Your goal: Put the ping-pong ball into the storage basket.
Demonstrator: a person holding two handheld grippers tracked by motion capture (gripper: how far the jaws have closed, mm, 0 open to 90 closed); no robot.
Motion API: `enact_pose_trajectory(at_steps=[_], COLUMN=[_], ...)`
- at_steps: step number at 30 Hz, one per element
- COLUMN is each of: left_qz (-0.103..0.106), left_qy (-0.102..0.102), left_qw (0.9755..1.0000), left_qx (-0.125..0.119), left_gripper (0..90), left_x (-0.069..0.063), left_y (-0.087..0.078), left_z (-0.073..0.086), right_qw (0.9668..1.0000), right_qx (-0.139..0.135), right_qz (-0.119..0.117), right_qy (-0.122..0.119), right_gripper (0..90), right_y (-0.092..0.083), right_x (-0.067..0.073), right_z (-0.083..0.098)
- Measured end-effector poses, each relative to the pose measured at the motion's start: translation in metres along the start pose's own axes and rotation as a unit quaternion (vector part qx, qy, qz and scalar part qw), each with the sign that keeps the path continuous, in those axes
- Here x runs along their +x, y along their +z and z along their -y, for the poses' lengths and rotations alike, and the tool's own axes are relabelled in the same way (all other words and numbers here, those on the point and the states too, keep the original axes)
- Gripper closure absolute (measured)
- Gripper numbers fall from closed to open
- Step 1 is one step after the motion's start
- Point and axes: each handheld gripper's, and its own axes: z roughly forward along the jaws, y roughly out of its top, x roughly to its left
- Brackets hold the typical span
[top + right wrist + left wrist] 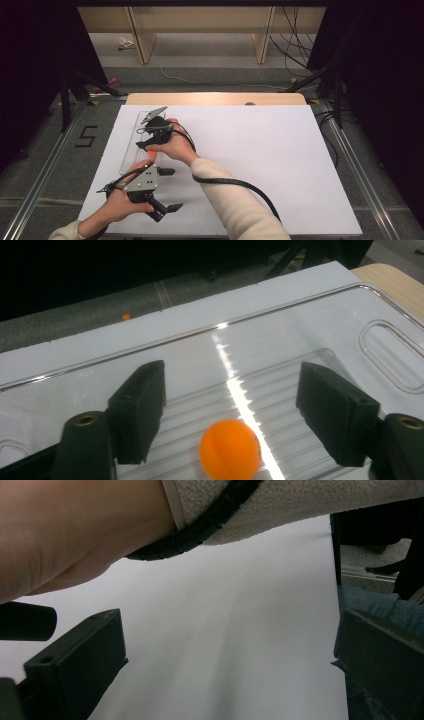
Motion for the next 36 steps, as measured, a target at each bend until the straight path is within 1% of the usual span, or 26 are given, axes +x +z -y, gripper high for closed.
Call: enact_pose_trajectory(at_steps=[2, 7, 9, 15, 27, 36], left_qz=[0.000, 0.000, 0.001, -0.001, -0.001, -0.001], left_qy=[0.000, -0.002, -0.001, -0.002, -0.001, -0.001], left_qw=[1.0000, 1.0000, 1.0000, 1.0000, 1.0000, 1.0000], left_qx=[0.000, -0.001, -0.001, -0.001, 0.001, 0.001], left_gripper=[0.0, 0.0, 0.0, 0.0, 0.0, 0.0], left_x=[0.000, 0.000, 0.000, 0.000, 0.000, 0.000], left_y=[0.000, 0.000, 0.001, 0.000, 0.001, 0.001], left_z=[0.000, 0.000, 0.000, 0.000, 0.000, 0.000], right_qw=[1.0000, 0.9999, 0.9998, 0.9995, 0.9988, 0.9985], right_qx=[-0.004, -0.014, -0.018, -0.025, -0.030, -0.029], right_qz=[0.006, 0.008, 0.010, 0.019, 0.035, 0.041], right_qy=[0.002, 0.004, 0.001, 0.008, 0.018, 0.020], right_gripper=[23.2, 16.4, 16.2, 16.2, 16.2, 16.2], right_y=[-0.002, -0.008, -0.011, -0.021, -0.046, -0.060], right_x=[0.000, -0.002, -0.002, -0.006, -0.015, -0.018], right_z=[0.000, 0.002, 0.002, 0.005, 0.015, 0.022])
